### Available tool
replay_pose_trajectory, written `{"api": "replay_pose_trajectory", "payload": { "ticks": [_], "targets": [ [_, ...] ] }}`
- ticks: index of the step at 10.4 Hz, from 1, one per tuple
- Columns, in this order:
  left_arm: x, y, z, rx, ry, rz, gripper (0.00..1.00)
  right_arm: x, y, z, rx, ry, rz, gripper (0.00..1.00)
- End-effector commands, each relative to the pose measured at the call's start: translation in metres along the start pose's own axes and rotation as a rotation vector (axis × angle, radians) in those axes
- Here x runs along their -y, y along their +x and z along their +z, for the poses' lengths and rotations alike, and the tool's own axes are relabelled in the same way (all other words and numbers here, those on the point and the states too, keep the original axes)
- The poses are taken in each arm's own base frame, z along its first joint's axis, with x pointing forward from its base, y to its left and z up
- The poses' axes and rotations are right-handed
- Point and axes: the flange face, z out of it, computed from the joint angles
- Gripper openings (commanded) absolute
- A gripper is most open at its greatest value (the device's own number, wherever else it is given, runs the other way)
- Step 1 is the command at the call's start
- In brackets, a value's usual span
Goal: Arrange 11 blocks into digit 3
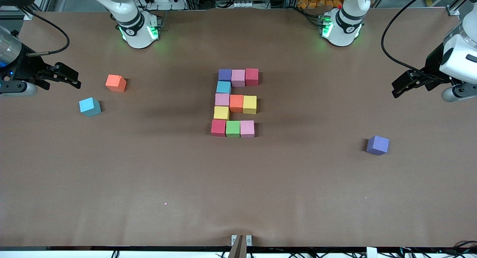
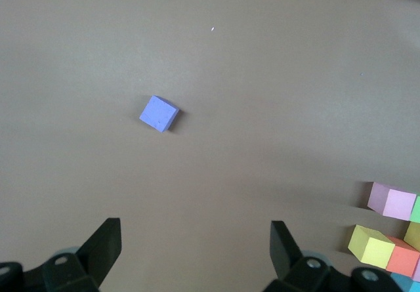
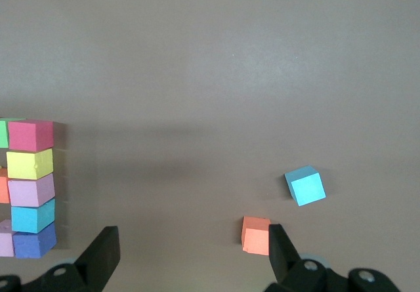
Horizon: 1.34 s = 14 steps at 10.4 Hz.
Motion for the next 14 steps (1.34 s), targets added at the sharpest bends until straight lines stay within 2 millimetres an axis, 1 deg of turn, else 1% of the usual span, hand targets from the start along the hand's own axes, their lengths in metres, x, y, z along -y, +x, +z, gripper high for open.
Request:
{"api": "replay_pose_trajectory", "payload": {
  "ticks": [1, 2, 4, 7, 10, 12, 14],
  "targets": [
    [0.003, 0.0, -0.007, 0.01, -0.017, 0.013, 1.0, 0.001, -0.008, -0.003, -0.009, 0.009, 0.015, 1.0],
    [0.001, 0.0, -0.007, 0.011, -0.016, 0.015, 1.0, 0.001, -0.008, -0.003, -0.009, 0.009, 0.016, 1.0],
    [0.01, 0.003, -0.006, 0.013, -0.019, 0.006, 1.0, 0.001, -0.008, -0.003, -0.008, 0.009, 0.016, 1.0],
    [0.016, 0.006, -0.005, 0.015, -0.02, 0.013, 1.0, 0.001, -0.008, -0.003, -0.008, 0.009, 0.015, 1.0],
    [0.013, 0.005, -0.004, 0.026, -0.049, 0.081, 1.0, 0.001, -0.009, -0.001, 0.0, 0.009, 0.016, 1.0],
    [0.009, 0.003, 0.009, 0.055, -0.051, 0.095, 1.0, 0.0, -0.01, -0.002, -0.003, 0.009, 0.018, 1.0],
    [0.004, 0.0, 0.009, 0.056, -0.052, 0.129, 1.0, 0.0, -0.009, -0.002, -0.005, 0.009, 0.018, 1.0]
  ]
}}
